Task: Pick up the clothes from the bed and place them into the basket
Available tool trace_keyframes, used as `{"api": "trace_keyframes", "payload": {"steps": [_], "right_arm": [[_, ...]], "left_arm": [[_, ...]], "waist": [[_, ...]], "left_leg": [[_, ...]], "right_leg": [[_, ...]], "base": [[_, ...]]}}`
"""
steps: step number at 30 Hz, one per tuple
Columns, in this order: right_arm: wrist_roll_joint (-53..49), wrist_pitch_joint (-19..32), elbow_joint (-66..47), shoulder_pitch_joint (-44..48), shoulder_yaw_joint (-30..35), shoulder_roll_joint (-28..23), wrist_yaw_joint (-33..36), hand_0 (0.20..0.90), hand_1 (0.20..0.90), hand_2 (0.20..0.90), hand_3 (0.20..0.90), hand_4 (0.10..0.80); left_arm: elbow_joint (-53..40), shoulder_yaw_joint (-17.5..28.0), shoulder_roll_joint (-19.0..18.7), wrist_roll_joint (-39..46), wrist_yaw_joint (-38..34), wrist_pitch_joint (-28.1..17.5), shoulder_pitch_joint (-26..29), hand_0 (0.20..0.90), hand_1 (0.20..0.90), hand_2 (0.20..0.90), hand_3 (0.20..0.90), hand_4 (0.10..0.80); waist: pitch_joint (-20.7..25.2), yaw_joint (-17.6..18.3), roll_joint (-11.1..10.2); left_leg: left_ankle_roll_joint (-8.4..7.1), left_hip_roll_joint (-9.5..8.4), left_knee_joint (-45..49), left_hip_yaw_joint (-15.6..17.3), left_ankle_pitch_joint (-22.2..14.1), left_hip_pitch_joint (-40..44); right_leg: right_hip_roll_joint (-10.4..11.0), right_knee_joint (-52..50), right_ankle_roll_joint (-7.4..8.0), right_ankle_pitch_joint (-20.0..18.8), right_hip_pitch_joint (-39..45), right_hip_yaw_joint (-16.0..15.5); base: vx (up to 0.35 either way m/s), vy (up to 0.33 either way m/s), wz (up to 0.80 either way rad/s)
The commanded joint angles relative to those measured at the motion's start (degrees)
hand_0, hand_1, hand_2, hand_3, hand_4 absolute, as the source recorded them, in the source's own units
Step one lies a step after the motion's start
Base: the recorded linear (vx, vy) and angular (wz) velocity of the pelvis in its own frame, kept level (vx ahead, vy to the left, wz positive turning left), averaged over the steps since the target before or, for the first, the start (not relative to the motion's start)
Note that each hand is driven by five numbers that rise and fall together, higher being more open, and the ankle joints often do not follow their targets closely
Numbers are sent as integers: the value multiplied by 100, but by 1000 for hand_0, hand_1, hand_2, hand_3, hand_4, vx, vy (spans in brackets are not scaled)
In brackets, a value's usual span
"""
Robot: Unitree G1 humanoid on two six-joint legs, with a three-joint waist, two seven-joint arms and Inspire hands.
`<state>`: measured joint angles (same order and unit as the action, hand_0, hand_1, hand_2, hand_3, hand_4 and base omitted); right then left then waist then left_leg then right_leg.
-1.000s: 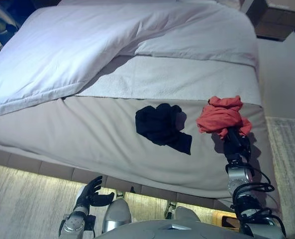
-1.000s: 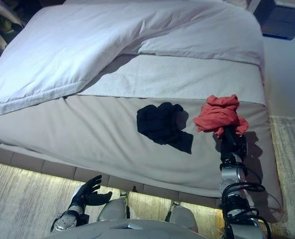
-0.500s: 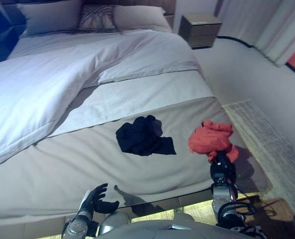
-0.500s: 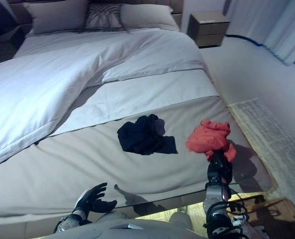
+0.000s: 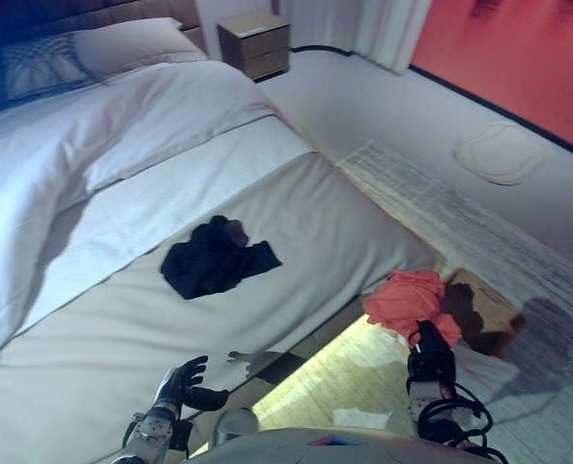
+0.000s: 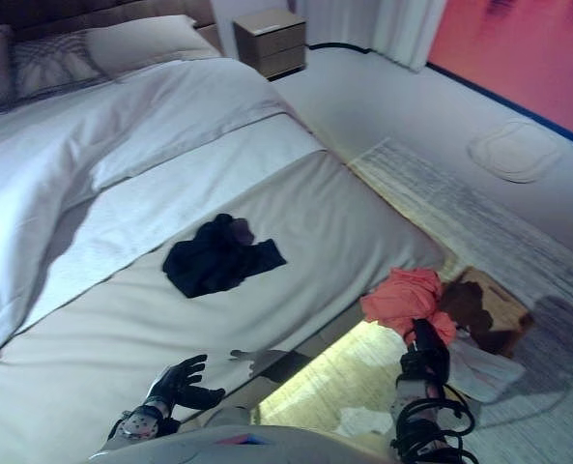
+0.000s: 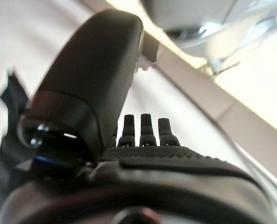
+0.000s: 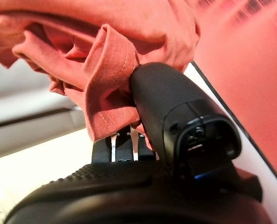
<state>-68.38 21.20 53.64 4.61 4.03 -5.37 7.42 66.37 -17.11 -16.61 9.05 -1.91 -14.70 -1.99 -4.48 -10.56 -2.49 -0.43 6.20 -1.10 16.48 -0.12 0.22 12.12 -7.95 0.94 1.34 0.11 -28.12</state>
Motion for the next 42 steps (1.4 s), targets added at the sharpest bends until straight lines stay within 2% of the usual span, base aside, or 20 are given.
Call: {"api": "trace_keyframes", "payload": {"steps": [1,2,6,10,11,14,15,16,18,20,23,26,28,29,30,31,32,33,36,42], "right_arm": [[442,184,-596,223,142,-198,-19,300,300,300,200,100],[485,122,-584,228,88,-175,-35,300,300,300,200,100],[740,-177,-489,180,-62,-233,82,300,300,300,200,100],[955,-291,-189,128,-114,-399,-26,300,300,300,200,100],[1015,-284,-79,146,-145,-463,-63,300,300,300,200,100],[1070,-256,68,188,-198,-554,-66,300,300,300,200,100],[1137,-251,115,243,-235,-619,12,300,300,300,200,100],[1243,-256,144,295,-277,-656,91,300,300,300,200,100],[1246,-246,142,306,-306,-674,132,300,300,300,200,100],[1342,-121,230,401,-442,-751,293,300,300,300,200,100],[1425,-148,322,519,-432,-783,400,300,300,300,200,100],[1574,-156,416,519,-390,-844,298,300,300,300,200,100],[1564,-167,420,558,-415,-831,237,300,300,300,200,100],[1536,-164,402,608,-454,-809,245,300,300,300,200,100],[1514,-150,397,635,-481,-804,241,300,300,300,200,100],[1509,-160,321,651,-492,-786,232,300,300,300,200,100],[1479,-158,296,673,-544,-797,252,300,300,300,200,100],[1436,-130,327,722,-588,-806,283,300,300,300,200,100],[1391,-155,504,843,-446,-951,163,300,300,300,200,100],[1338,-246,572,1027,-206,-1233,280,300,300,300,200,100]], "left_arm": [[-189,-3,-54,31,-68,-182,250,900,900,900,900,800],[-195,50,-64,12,-107,-203,225,900,900,900,900,800],[-238,185,-88,38,-121,-231,208,900,900,900,900,800],[-186,199,-36,13,-89,-355,205,900,900,900,900,800],[-167,212,-2,11,-156,-377,194,900,900,900,900,800],[-77,305,33,-24,-139,-446,157,900,900,900,900,800],[-15,378,74,-66,-92,-502,84,900,900,900,900,800],[36,464,125,-78,-39,-562,9,900,900,900,900,800],[32,488,147,-109,-15,-566,-27,900,900,900,900,800],[73,551,126,-278,131,-600,-91,900,900,900,900,800],[144,484,139,-272,65,-561,-66,900,900,900,900,800],[37,420,65,-274,70,-493,-67,900,900,900,900,800],[-48,435,-53,-284,91,-436,-9,900,900,900,900,800],[-117,446,-102,-283,63,-403,7,900,900,900,900,800],[-128,429,-113,-268,46,-413,28,900,900,900,900,800],[-168,347,-181,-159,38,-432,69,900,900,900,900,800],[-232,361,-206,-118,40,-386,96,900,900,900,900,800],[-259,332,-187,-3,-15,-339,129,900,900,900,900,800],[-166,223,-100,-82,69,-412,131,900,900,900,900,800],[-56,176,10,-364,39,-538,-147,900,900,900,900,800]], "waist": [[74,-158,90],[84,-175,40],[20,-90,-47],[-40,-29,-83],[-86,-24,-81],[-157,-43,-75],[-211,-133,-44],[-227,-221,48],[-229,-254,102],[-253,-448,248],[-168,-478,284],[-70,-467,341],[-60,-424,373],[-120,-325,398],[-130,-296,392],[-201,-273,459],[-240,-259,444],[-262,-243,446],[-219,-297,439],[-120,-497,459]], "left_leg": [[169,-388,-277,337,-35,-168],[76,-291,-242,446,56,-257],[-94,-63,-203,605,280,-463],[-237,115,-96,480,369,-543],[-298,205,30,382,357,-572],[-383,294,383,155,263,-643],[-396,141,585,-236,142,-679],[-321,-16,474,-376,264,-693],[-331,-85,374,-419,321,-681],[-407,-193,393,-726,440,-913],[-366,-281,260,-745,438,-777],[-248,-424,93,-766,384,-572],[-101,-543,-60,-847,346,-376],[-58,-580,-147,-902,271,-150],[-110,-553,-201,-925,181,-37],[-99,-442,-149,-864,244,-93],[-92,-443,-113,-847,243,-123],[-95,-453,-124,-896,268,-153],[-148,-462,-222,-977,366,-187],[-305,-460,-267,-1116,410,-196]], "right_leg": [[220,146,813,25,1143,-375],[7,548,758,100,1223,-335],[-292,976,695,92,1196,-175],[-443,1044,553,110,1093,-123],[-484,1041,480,123,1039,-119],[-511,1042,377,131,1002,-99],[-484,1014,355,105,986,-4],[-446,938,347,30,912,-28],[-455,930,364,31,937,29],[-461,928,344,121,1042,149],[-385,914,389,138,1105,87],[-278,562,482,273,1080,101],[-101,-238,612,153,684,118],[42,-451,668,-151,300,165],[76,-296,721,-102,201,171],[20,-384,566,20,155,72],[4,-338,527,29,92,129],[-116,-140,499,36,108,220],[-233,246,481,-31,261,180],[-251,805,484,-145,638,-7]], "base": [[-182,-312,-120],[-167,-346,-123],[-139,-292,-104],[-67,-249,-22],[-28,-192,-13],[6,-132,-1],[0,0,0],[10,53,-3],[19,59,-23],[100,98,-42],[95,135,-48],[97,150,-9],[85,67,-2],[118,-49,3],[28,-87,10],[-4,-108,16],[-61,-127,20],[2,-115,17],[42,-96,16],[108,-19,10]]}}
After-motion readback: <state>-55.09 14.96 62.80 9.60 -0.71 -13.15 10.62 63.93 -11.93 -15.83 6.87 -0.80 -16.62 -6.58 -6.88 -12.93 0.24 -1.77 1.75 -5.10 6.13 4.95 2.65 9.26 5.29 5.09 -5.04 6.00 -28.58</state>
